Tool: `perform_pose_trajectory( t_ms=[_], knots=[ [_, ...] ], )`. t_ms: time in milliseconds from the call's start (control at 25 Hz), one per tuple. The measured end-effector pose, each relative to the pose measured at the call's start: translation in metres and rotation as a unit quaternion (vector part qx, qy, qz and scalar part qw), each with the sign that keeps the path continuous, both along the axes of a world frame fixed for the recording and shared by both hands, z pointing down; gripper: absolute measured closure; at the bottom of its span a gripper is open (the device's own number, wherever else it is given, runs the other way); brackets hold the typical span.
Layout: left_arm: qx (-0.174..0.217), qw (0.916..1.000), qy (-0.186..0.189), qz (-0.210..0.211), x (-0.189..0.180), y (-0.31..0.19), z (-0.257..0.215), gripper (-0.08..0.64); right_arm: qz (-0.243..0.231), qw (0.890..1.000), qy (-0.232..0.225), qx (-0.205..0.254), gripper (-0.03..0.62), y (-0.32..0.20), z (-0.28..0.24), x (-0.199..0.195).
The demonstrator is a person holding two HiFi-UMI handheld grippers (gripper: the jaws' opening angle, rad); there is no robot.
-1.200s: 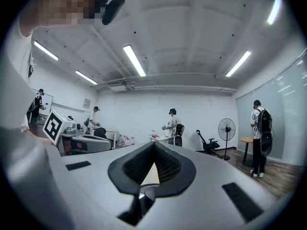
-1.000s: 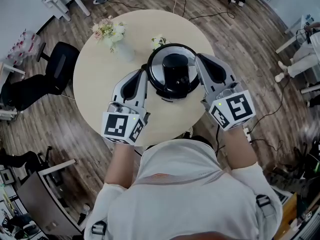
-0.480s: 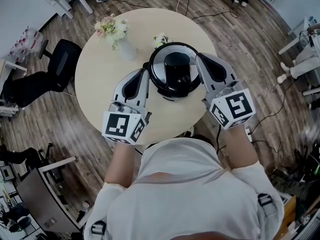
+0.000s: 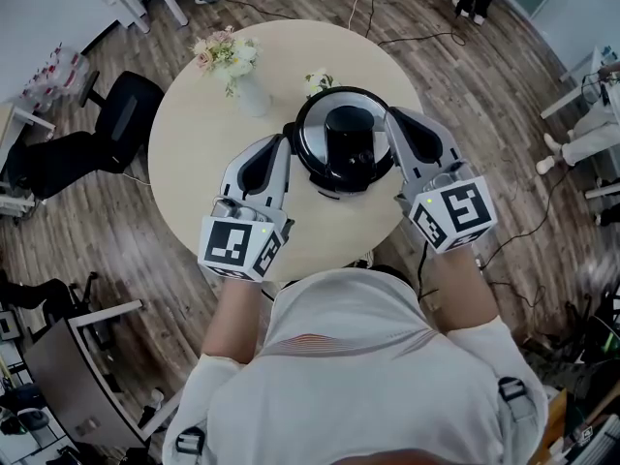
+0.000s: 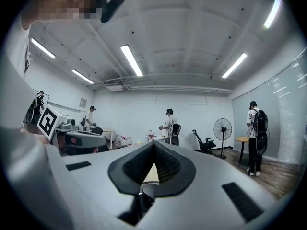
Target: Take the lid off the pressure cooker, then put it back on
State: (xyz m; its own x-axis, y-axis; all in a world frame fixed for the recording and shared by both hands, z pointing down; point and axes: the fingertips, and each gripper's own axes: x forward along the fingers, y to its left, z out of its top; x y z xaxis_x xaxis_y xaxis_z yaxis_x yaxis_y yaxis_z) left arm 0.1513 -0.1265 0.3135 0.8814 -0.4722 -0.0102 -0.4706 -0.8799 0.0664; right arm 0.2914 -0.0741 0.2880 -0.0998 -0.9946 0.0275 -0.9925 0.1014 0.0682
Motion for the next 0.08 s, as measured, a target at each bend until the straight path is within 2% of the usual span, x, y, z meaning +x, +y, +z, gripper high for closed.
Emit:
perform_pose_trajectory(
  t_ms=[80],
  knots=[
    [-0.001,1.0000,0.002,-0.002,-0.0021,0.0004,-0.0006,0.554,0.000,1.000,0.000,-0.002,0.594,0.0009,0.0015,-0.0015]
  ],
)
